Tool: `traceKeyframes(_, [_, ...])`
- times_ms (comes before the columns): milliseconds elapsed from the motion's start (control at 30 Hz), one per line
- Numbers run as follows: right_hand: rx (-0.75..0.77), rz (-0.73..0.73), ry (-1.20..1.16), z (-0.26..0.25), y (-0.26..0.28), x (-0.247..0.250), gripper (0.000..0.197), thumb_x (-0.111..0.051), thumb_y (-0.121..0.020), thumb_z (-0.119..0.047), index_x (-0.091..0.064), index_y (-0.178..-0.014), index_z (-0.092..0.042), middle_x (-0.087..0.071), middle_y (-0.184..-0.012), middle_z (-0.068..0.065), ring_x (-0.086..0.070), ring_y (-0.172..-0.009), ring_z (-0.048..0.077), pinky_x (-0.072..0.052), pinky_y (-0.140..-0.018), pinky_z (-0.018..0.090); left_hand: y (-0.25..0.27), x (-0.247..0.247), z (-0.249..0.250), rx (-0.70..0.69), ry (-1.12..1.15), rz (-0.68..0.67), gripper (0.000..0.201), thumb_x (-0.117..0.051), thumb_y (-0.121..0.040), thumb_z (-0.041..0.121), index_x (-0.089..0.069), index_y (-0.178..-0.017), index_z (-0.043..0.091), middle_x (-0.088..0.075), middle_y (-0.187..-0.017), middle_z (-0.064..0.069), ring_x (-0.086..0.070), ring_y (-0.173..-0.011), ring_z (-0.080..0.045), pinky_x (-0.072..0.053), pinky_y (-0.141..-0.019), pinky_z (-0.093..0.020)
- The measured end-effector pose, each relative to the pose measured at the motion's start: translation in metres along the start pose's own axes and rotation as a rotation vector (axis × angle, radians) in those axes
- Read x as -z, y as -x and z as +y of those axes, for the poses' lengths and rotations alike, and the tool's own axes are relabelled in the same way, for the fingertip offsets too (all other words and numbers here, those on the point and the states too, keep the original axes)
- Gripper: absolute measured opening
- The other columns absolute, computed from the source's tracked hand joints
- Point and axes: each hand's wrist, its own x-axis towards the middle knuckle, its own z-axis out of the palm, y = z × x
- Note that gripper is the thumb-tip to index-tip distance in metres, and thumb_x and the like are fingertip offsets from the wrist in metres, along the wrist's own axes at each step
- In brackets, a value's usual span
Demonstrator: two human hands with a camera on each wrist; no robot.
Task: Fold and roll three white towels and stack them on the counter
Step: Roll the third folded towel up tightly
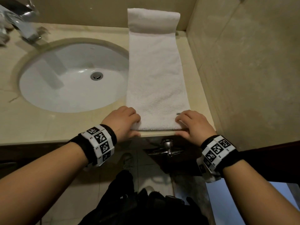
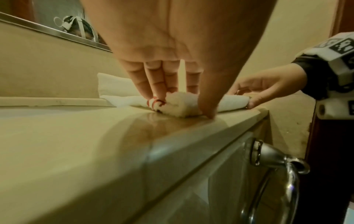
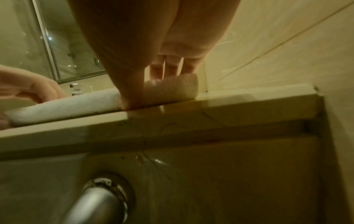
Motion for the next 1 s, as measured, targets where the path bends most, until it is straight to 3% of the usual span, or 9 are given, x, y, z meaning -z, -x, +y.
traceKeyframes(200, [0.006, 0.028, -0.02, 0.002, -0.01, 0.007, 0.026, -0.059, -0.08, -0.012, -0.064, -0.105, -0.014, -0.067, -0.102, 0.007, -0.06, -0.095, 0.029, -0.042, -0.084, 0.035, -0.002, 0.009, -0.004, -0.064, -0.107, 0.03, 0.033, -0.049, -0.084, 0.022, -0.057, -0.116, 0.019, -0.06, -0.119, -0.002, -0.05, -0.111, -0.024, -0.041, -0.093, -0.036])
traceKeyframes(367, [-0.299, -0.081, -0.262, 0.003, -0.035, 0.019, 0.024, -0.049, -0.09, -0.026, -0.051, -0.113, -0.02, -0.065, -0.098, 0.007, -0.06, -0.085, 0.027, -0.039, -0.07, 0.026, -0.016, 0.021, -0.021, 0.193, 0.235, -0.001, 0.028, -0.049, -0.086, 0.022, -0.055, -0.113, 0.018, -0.065, -0.102, -0.006, -0.056, -0.087, -0.023, -0.038, -0.073, -0.026])
traceKeyframes(500, [-0.424, -0.15, -0.226, 0.004, -0.061, 0.025, 0.029, -0.054, -0.088, -0.029, -0.046, -0.113, -0.017, -0.059, -0.115, 0.009, -0.056, -0.099, 0.027, -0.042, -0.079, 0.03, -0.035, 0.028, -0.04, 0.383, 0.499, -0.03, 0.019, -0.054, -0.082, 0.016, -0.058, -0.1, 0.023, -0.061, -0.101, 0.001, -0.053, -0.084, -0.016, -0.038, -0.075, -0.025])
traceKeyframes(600, [-0.315, -0.02, 0.121, 0.0, -0.069, 0.027, 0.029, -0.059, -0.084, -0.028, -0.051, -0.11, -0.018, -0.055, -0.112, 0.006, -0.05, -0.103, 0.028, -0.038, -0.084, 0.037, -0.046, 0.027, -0.047, 0.368, 0.383, -0.076, 0.021, -0.053, -0.083, 0.013, -0.059, -0.103, 0.014, -0.063, -0.108, -0.008, -0.056, -0.092, -0.024, -0.039, -0.076, -0.026])
traceKeyframes(700, [-0.078, -0.015, 0.097, -0.008, -0.071, 0.021, 0.02, -0.052, -0.084, -0.012, -0.056, -0.103, -0.014, -0.057, -0.101, 0.008, -0.053, -0.093, 0.03, -0.039, -0.076, 0.037, -0.053, 0.03, -0.05, 0.358, 0.366, -0.026, 0.021, -0.046, -0.084, 0.008, -0.058, -0.101, 0.012, -0.059, -0.11, -0.009, -0.056, -0.092, -0.025, -0.04, -0.077, -0.027])
traceKeyframes(767, [-0.032, -0.088, -0.004, -0.011, -0.071, 0.017, 0.021, -0.047, -0.084, -0.006, -0.058, -0.101, -0.011, -0.057, -0.099, 0.01, -0.053, -0.09, 0.03, -0.04, -0.073, 0.036, -0.055, 0.039, -0.049, 0.304, 0.393, 0.117, 0.02, -0.044, -0.084, 0.007, -0.057, -0.098, 0.012, -0.056, -0.106, -0.007, -0.052, -0.086, -0.022, -0.038, -0.076, -0.028])
traceKeyframes(833, [-0.041, -0.086, -0.05, -0.011, -0.076, 0.016, 0.023, -0.046, -0.082, -0.003, -0.059, -0.1, -0.009, -0.057, -0.1, 0.011, -0.053, -0.091, 0.029, -0.04, -0.072, 0.034, -0.056, 0.047, -0.043, 0.118, 0.37, 0.199, 0.016, -0.05, -0.087, 0.018, -0.058, -0.101, 0.016, -0.058, -0.102, -0.004, -0.054, -0.088, -0.02, -0.041, -0.078, -0.03])
traceKeyframes(933, [-0.045, -0.102, -0.064, -0.008, -0.081, 0.018, 0.022, -0.046, -0.082, -0.003, -0.059, -0.099, -0.01, -0.057, -0.1, 0.011, -0.053, -0.091, 0.029, -0.039, -0.071, 0.032, -0.052, 0.044, -0.025, -0.194, 0.035, 0.017, 0.035, -0.054, -0.084, 0.042, -0.055, -0.115, 0.024, -0.058, -0.114, 0.001, -0.053, -0.101, -0.022, -0.044, -0.087, -0.036])
traceKeyframes(1000, [-0.031, -0.107, -0.07, -0.005, -0.079, 0.019, 0.017, -0.049, -0.085, -0.013, -0.058, -0.1, -0.012, -0.056, -0.101, 0.008, -0.053, -0.093, 0.027, -0.036, -0.071, 0.029, -0.052, 0.037, -0.02, -0.262, -0.271, -0.126, 0.04, -0.051, -0.085, 0.038, -0.046, -0.124, 0.026, -0.05, -0.123, 0.001, -0.048, -0.108, -0.023, -0.041, -0.088, -0.035])
